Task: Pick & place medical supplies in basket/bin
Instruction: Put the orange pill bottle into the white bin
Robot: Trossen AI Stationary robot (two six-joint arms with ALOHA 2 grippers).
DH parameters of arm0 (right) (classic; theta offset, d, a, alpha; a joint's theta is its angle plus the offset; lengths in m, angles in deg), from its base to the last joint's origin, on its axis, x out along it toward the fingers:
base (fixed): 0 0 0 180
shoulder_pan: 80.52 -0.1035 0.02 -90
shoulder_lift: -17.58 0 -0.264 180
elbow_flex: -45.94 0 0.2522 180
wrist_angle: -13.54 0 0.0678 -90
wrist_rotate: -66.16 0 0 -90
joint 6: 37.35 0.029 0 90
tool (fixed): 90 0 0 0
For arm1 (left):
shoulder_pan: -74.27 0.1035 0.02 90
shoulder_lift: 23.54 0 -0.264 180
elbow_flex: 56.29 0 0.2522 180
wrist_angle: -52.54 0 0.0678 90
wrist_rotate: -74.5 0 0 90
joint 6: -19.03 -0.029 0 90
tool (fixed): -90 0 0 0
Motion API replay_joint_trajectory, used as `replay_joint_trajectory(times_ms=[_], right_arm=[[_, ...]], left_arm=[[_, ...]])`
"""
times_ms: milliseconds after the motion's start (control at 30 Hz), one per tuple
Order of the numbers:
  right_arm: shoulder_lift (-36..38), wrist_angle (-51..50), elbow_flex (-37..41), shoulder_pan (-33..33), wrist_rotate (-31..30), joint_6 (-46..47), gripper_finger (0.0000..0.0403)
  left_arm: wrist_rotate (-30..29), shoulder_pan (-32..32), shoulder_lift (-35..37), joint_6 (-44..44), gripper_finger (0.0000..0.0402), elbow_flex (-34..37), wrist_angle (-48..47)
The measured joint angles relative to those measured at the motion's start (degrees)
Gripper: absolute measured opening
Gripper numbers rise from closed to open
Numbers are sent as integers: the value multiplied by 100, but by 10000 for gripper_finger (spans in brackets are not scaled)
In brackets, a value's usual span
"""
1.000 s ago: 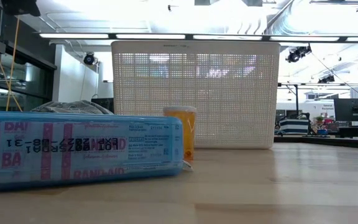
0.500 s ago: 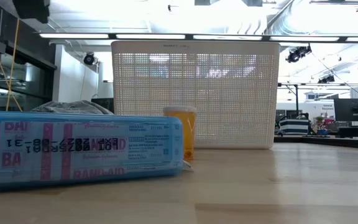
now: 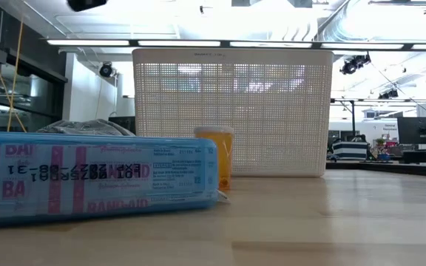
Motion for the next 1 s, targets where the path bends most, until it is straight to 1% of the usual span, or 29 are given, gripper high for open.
replay_joint_trajectory(times_ms=[133, 267, 333, 400, 467, 633, 867, 1000], right_arm=[[2, 4, 0, -290, -5, -124, 140], [2, 2, 0, -540, -131, -208, 140], [2, 2, 0, -648, -241, -342, 139], [2, 2, 0, -757, -327, -458, 139], [2, 0, 0, -822, -427, -555, 139], [2, 3, 0, -957, -575, -757, 139], [2, 2, 0, -982, -590, -911, 139], [2, 1, 0, -980, -606, -974, 139]], left_arm=[[-167, -142, -431, -107, 211, -1, 893], [-206, -208, -822, -110, 211, -4, 1627], [-179, -213, -988, -108, 211, -1, 1772], [-25, -213, -1177, -107, 211, 2, 2013], [91, -204, -1305, -68, 211, 2, 2073], [108, -204, -1657, 105, 211, 5, 2295], [54, -204, -2067, 350, 211, 6, 2400], [5, -202, -2300, 530, 211, -1, 2619]])
